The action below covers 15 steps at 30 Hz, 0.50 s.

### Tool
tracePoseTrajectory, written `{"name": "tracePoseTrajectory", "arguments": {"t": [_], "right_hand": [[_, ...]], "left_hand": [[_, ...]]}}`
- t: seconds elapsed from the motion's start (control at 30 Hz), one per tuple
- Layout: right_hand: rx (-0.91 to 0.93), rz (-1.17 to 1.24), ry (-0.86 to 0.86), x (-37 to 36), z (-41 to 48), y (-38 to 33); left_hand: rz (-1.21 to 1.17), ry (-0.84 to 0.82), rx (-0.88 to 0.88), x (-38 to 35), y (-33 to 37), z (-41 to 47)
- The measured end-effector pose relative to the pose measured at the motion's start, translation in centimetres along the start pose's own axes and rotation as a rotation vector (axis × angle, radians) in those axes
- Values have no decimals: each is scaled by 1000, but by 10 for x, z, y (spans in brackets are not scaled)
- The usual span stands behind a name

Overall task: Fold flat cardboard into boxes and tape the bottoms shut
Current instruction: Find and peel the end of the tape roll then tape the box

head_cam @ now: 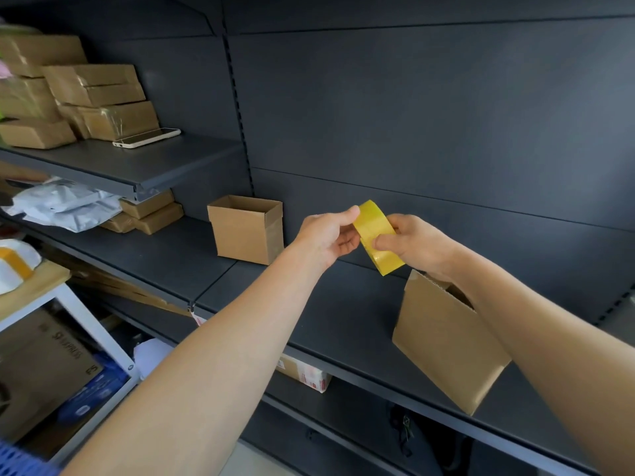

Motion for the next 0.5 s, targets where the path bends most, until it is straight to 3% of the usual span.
{"name": "tracePoseTrajectory", "arguments": {"t": [0.33,0.5], "right_hand": [[21,133,-35,5,-1,16],[-36,219,37,13,-1,23]], "left_hand": [[12,14,19,-9,-4,17],[237,-219,89,-19,-11,17]]}}
Point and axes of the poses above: each hand's wrist, its own z-axis towards the middle knuckle, its own x-axis out of the back of the hand, y = z × x, the point moved 1 cm from there along z, towards the middle knuckle, and after that the axes turned 10 degrees about -z, right-handed, at the moved point
